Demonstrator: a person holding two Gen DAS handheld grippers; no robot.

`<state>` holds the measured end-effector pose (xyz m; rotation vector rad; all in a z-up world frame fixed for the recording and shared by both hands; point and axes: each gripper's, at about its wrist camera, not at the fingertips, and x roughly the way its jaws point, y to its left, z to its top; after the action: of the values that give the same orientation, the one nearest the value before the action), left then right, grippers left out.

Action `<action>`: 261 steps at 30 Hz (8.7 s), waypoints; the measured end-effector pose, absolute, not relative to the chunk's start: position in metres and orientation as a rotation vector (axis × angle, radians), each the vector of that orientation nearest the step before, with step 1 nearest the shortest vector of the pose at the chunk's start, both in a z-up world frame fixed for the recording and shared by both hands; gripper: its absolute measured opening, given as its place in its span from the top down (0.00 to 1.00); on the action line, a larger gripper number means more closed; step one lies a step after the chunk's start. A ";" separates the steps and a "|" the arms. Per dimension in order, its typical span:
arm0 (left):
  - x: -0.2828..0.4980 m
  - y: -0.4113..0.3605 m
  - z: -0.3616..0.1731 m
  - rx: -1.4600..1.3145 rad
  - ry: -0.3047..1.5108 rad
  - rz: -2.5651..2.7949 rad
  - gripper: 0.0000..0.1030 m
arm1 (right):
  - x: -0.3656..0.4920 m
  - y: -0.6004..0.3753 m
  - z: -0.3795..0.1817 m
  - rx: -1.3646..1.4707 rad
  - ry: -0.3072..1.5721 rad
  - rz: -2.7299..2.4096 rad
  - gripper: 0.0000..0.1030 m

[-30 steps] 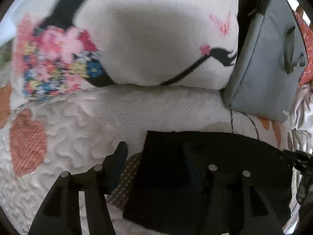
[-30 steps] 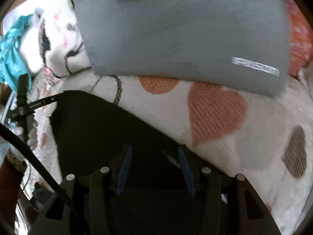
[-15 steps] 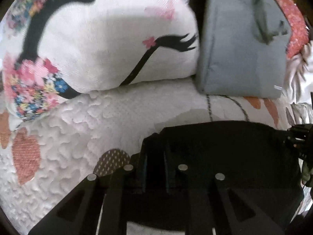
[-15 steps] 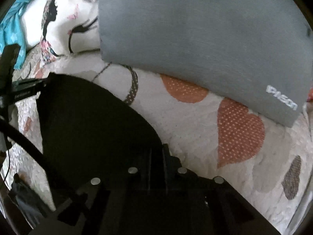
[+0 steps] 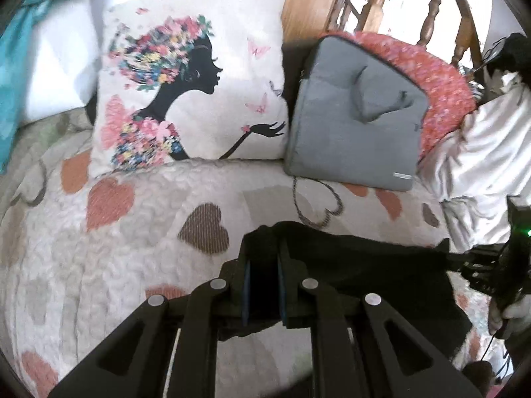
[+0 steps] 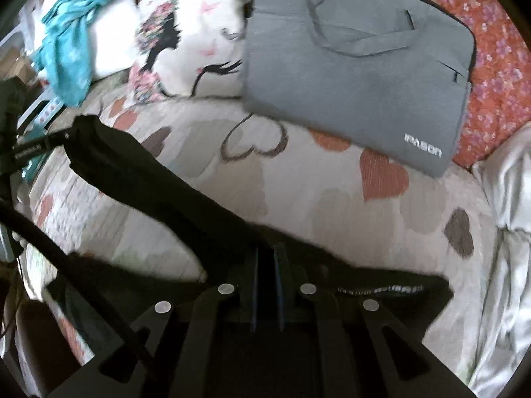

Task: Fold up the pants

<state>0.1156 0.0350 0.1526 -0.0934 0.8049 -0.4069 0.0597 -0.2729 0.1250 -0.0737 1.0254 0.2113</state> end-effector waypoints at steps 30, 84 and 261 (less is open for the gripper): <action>-0.101 0.103 0.082 -0.032 0.964 -0.192 0.62 | -0.107 -0.244 0.035 -0.058 1.227 0.284 0.91; -0.075 0.136 0.020 -0.567 0.991 -0.298 0.91 | 0.046 0.047 0.041 -0.167 1.284 0.685 0.94; -0.054 0.173 0.077 -0.395 0.941 -0.205 0.74 | 0.056 -0.206 0.084 -0.087 1.018 0.026 0.70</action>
<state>-0.0536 0.1725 0.0770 -0.3947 0.9407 -0.2049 0.0558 -0.2058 0.0842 -0.0866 1.0176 0.0262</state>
